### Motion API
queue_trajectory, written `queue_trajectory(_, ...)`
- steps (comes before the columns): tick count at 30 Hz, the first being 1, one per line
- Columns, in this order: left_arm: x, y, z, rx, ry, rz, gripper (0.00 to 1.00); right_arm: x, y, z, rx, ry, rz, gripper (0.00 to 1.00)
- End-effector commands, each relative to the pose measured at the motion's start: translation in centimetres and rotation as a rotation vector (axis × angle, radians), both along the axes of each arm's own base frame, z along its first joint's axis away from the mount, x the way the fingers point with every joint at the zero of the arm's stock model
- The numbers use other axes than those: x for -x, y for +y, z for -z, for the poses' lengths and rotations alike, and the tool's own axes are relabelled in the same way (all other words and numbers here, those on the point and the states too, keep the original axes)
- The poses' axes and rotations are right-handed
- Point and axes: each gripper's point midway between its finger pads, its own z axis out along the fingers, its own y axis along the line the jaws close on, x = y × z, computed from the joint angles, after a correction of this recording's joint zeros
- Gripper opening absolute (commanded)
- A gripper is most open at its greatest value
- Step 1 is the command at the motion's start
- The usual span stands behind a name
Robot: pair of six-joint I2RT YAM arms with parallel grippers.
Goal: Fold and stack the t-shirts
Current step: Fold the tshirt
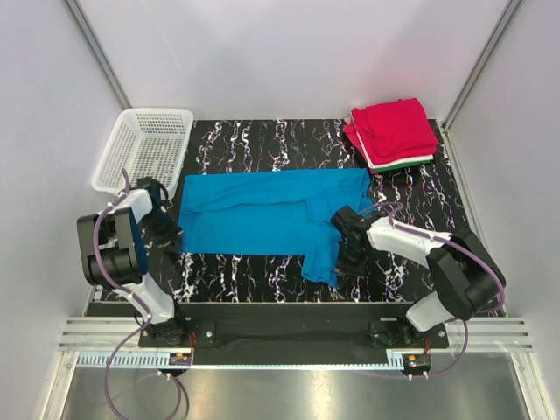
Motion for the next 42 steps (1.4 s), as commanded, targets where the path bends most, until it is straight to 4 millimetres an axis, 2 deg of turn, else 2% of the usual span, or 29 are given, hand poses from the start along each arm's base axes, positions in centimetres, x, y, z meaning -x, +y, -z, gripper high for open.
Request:
queue_trajectory(1,-1.1,1.0,0.2,-0.04,-0.022,-0.007,0.12,-0.7,0.6,-1.0,-0.014,-0.035,-0.016,0.0)
queue_trajectory(7,-1.1,0.9,0.0,-0.038,-0.032,-0.004,0.0,-0.8,0.5,-1.0,-0.006,-0.039,-0.014,0.0)
queue_trajectory(16,-1.4,0.9,-1.2,-0.042,-0.08,-0.003,0.0,-2.2,-0.4,-2.8,0.05,-0.113,-0.009,0.0)
queue_trajectory(32,-2.2,0.3,-3.0,-0.021,-0.156,0.007,0.0,-4.2,-0.5,-5.3,0.083,-0.182,-0.024,0.0)
queue_trajectory(37,-2.1,0.0,-4.0,-0.01,-0.184,0.01,0.0,-5.0,-1.3,-6.1,0.1,-0.205,-0.019,0.0)
queue_trajectory(42,-2.2,-0.2,-5.1,-0.006,-0.217,0.014,0.0,-6.2,-3.1,-7.0,0.126,-0.234,0.005,0.0)
